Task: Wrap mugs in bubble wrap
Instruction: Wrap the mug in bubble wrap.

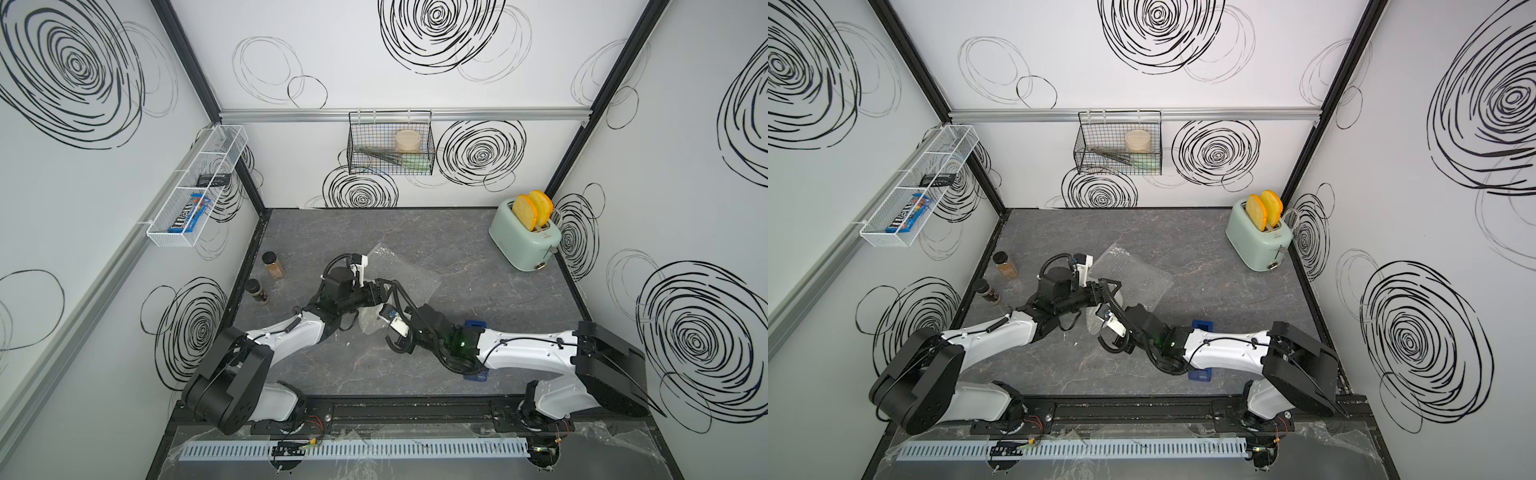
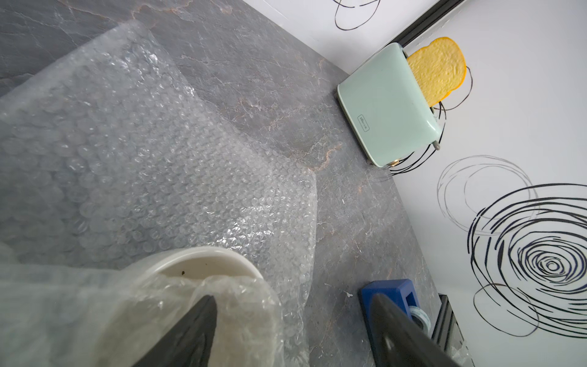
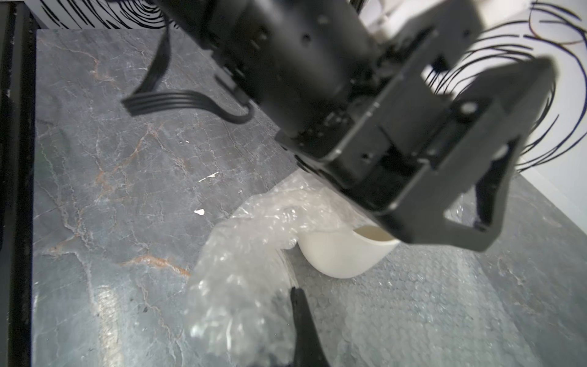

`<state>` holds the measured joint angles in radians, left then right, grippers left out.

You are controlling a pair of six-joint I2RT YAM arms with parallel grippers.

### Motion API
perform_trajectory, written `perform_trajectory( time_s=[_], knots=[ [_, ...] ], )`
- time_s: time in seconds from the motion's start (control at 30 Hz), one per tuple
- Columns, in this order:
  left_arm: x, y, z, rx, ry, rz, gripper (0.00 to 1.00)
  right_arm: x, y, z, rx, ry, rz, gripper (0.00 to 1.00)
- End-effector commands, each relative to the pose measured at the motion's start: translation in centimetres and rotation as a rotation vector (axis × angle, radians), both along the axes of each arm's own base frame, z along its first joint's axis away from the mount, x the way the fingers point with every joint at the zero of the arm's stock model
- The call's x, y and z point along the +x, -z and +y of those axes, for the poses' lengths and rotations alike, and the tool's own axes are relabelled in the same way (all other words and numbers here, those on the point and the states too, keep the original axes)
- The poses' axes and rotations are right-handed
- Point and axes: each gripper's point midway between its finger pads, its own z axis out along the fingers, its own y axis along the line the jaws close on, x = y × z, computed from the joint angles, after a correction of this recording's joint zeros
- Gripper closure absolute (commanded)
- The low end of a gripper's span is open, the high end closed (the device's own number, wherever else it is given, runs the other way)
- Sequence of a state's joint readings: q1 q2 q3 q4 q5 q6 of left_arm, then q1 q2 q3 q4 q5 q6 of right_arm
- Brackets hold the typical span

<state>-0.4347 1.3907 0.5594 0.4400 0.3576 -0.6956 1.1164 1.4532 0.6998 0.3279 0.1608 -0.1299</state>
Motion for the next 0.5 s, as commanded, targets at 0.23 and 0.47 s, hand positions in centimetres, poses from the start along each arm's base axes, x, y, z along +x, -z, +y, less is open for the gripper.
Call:
perform_trajectory(
  time_s=[0.23, 0.47],
  knots=[
    [-1.4, 5.0, 1.8, 0.086, -0.04, 0.164, 0.19, 3.7, -0.7, 0.5, 0.095, 0.03, 0.165, 1.0],
    [-1.5, 4.9, 1.7, 0.076, -0.037, 0.162, 0.2, 5.9, 0.4, 0.9, 0.099, 0.054, 0.226, 1.0]
  ],
)
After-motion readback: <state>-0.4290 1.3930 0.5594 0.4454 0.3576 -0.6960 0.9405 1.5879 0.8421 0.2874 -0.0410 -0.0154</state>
